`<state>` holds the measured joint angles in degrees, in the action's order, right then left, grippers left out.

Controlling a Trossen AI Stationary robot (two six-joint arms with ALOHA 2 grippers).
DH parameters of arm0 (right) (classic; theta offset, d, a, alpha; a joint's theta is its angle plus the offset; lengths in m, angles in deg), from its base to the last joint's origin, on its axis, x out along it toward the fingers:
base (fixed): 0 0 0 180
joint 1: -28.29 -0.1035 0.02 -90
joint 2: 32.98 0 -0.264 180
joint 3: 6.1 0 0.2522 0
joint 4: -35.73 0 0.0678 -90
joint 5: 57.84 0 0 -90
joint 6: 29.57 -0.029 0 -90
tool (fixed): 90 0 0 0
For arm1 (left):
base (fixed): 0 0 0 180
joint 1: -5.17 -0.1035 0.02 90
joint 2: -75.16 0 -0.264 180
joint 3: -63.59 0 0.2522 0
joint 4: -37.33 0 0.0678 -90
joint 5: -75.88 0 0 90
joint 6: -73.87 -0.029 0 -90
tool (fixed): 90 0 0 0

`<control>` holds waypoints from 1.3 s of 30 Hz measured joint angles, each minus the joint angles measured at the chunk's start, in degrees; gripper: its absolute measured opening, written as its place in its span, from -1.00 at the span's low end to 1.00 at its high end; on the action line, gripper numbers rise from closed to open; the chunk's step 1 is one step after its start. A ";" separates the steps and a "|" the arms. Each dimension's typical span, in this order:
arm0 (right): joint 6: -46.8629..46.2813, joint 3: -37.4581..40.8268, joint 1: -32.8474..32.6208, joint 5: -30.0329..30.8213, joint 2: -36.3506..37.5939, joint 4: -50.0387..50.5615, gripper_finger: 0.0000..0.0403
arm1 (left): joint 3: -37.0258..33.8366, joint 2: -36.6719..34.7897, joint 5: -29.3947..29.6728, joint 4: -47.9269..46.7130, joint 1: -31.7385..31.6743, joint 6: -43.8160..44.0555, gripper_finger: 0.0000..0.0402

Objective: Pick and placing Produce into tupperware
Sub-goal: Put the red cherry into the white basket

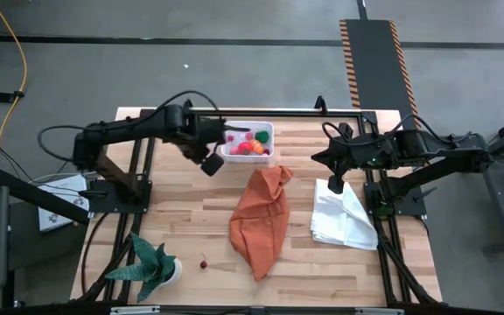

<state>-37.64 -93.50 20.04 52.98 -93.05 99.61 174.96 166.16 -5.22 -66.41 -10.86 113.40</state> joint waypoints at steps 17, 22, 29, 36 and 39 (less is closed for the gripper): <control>1.97 0.00 0.01 0.00 0.00 -1.50 -1.00 | -21.84 -6.58 -13.63 5.53 5.62 8.61 -0.98; 2.11 0.00 0.00 0.00 0.00 -1.48 -1.00 | -25.53 -6.55 -17.47 6.64 8.03 13.40 -0.98; 3.94 0.00 0.00 0.00 0.00 -1.50 -1.00 | -27.29 -6.55 -28.76 10.03 8.17 15.22 -0.98; 4.04 0.00 0.00 0.00 0.00 -1.50 -1.00 | -27.29 -6.55 -35.18 10.52 8.20 19.42 -0.98; 4.06 0.00 0.01 0.00 0.00 -1.50 -1.00 | -27.29 -6.55 -37.67 10.50 8.20 21.77 -0.98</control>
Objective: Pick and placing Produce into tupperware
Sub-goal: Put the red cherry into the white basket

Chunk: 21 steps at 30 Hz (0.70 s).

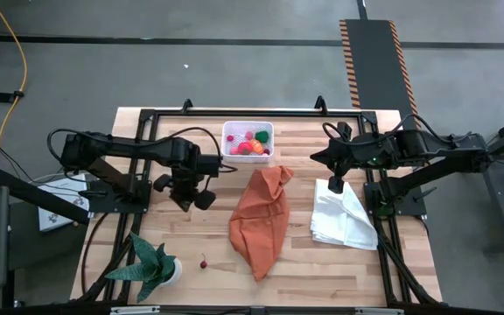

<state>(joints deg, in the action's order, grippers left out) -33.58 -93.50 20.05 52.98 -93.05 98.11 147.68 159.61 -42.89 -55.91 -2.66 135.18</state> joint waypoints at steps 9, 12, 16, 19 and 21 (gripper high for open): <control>1.59 0.00 0.00 -0.04 0.00 0.00 -1.00 | 0.00 0.07 -2.34 0.01 0.00 7.91 -0.99; 1.75 0.00 0.00 -0.04 -0.01 0.00 -1.00 | 0.00 0.07 -2.02 1.01 0.07 8.14 -1.00; 2.04 0.00 -0.01 -0.05 -0.02 0.15 -1.00 | 0.00 0.07 1.87 8.09 2.77 8.42 -0.99; 2.16 0.00 0.01 -1.08 -0.02 0.95 -1.00 | 0.00 0.07 4.13 11.65 5.82 10.82 -1.00; 2.40 0.00 0.01 -2.46 -0.01 1.59 -1.00 | 0.00 0.07 6.58 13.04 8.16 13.81 -1.00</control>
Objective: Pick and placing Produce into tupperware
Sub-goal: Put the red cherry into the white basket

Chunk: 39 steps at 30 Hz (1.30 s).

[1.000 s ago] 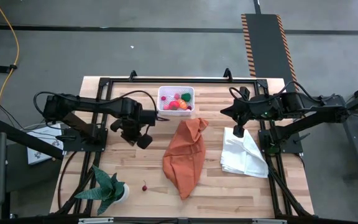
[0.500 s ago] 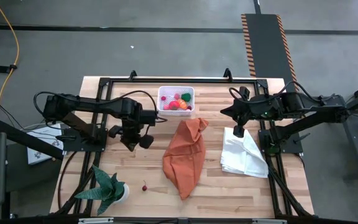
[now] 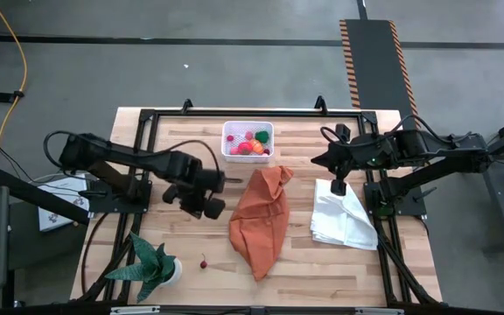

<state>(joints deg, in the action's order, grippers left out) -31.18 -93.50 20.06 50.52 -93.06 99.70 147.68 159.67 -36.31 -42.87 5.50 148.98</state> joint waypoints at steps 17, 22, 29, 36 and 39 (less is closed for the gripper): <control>3.40 0.00 -0.01 -3.04 -0.01 0.17 -1.00 | 13.94 0.02 26.24 -0.01 13.59 19.69 -1.00; 3.41 0.00 -0.02 -5.70 -0.01 0.28 -1.00 | 18.02 0.00 34.12 -0.12 17.63 24.46 -1.00; 4.13 0.00 0.00 -6.90 -0.01 1.56 -1.00 | 20.57 0.00 42.94 1.02 24.75 32.59 -1.00; 5.10 0.00 -0.02 -7.26 0.01 1.61 -1.00 | 20.65 2.15 49.57 8.49 30.99 39.15 -1.00; 5.58 0.00 -0.01 -7.40 0.01 1.58 -1.00 | 20.57 3.36 53.09 13.20 32.36 37.67 -1.00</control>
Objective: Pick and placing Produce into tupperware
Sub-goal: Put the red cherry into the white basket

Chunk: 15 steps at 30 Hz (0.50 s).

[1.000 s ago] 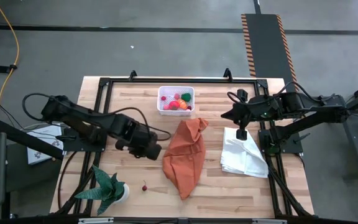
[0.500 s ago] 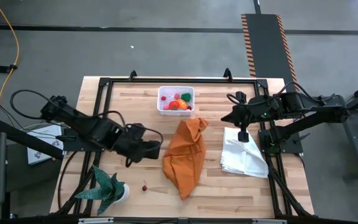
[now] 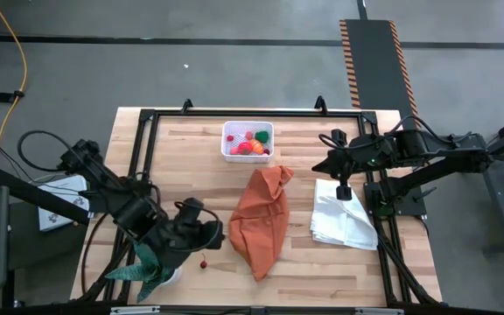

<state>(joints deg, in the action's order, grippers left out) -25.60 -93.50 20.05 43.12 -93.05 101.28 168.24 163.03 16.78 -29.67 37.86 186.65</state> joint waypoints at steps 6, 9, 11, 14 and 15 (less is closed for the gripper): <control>0.85 0.00 -0.01 -0.11 -0.02 -0.15 -1.00 | 0.04 2.04 4.70 12.42 -0.05 -5.77 -1.00; 0.83 0.00 0.00 -0.11 -0.02 -0.15 -1.00 | 0.03 2.99 5.99 21.00 -0.04 -11.62 -1.00; 0.77 0.00 0.01 -0.15 -0.02 -0.15 -1.00 | 0.04 3.18 7.08 26.06 -0.02 -16.09 -1.00; 0.61 0.00 -0.01 -0.30 -0.02 -0.13 -1.00 | 0.13 4.07 9.49 36.54 0.03 -24.22 -1.00; 0.59 0.00 0.01 -0.31 -0.02 -0.13 -1.00 | 0.04 4.27 10.46 39.18 0.36 -27.42 -1.00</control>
<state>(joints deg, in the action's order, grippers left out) -25.01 -93.50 20.06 42.81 -93.07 101.15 168.29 167.30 27.24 9.51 38.22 159.23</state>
